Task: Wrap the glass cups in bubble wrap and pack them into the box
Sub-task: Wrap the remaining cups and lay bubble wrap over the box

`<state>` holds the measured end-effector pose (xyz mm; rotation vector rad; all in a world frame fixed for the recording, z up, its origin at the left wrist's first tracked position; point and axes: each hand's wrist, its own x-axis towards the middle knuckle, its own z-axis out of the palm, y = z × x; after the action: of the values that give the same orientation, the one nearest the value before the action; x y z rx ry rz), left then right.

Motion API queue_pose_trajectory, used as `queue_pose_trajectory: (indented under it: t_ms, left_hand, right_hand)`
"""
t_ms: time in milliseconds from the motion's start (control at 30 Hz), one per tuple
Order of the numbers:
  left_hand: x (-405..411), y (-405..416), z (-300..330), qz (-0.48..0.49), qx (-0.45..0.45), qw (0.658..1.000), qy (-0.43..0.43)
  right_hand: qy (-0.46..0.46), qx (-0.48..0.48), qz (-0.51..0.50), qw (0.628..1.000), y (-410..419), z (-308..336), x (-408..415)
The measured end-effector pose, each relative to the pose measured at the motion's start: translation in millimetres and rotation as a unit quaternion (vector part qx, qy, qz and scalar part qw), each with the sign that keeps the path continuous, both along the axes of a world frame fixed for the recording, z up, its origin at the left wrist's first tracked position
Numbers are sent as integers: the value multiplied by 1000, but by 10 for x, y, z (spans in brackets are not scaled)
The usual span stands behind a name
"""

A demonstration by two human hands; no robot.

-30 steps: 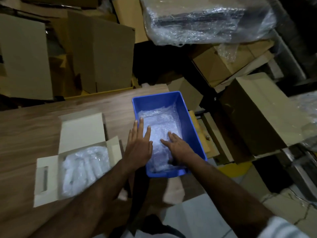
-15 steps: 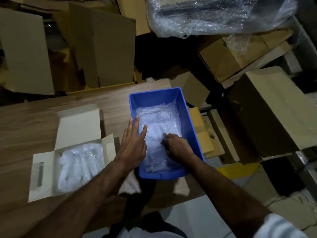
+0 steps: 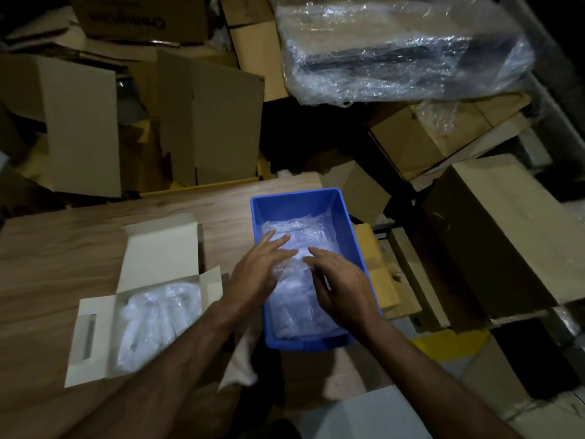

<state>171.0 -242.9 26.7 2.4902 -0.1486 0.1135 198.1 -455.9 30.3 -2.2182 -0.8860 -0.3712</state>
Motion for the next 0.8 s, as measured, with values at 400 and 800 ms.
queue_pose_trajectory:
  t_ms: [400, 800]
  left_hand:
    - [-739, 973, 852, -48, -30, 992, -109]
    - [-1503, 1361, 725, 406, -516, 742, 138]
  right_hand:
    - [37, 7, 82, 996, 645, 461, -152]
    - [786, 301, 110, 529, 1706, 1046, -784]
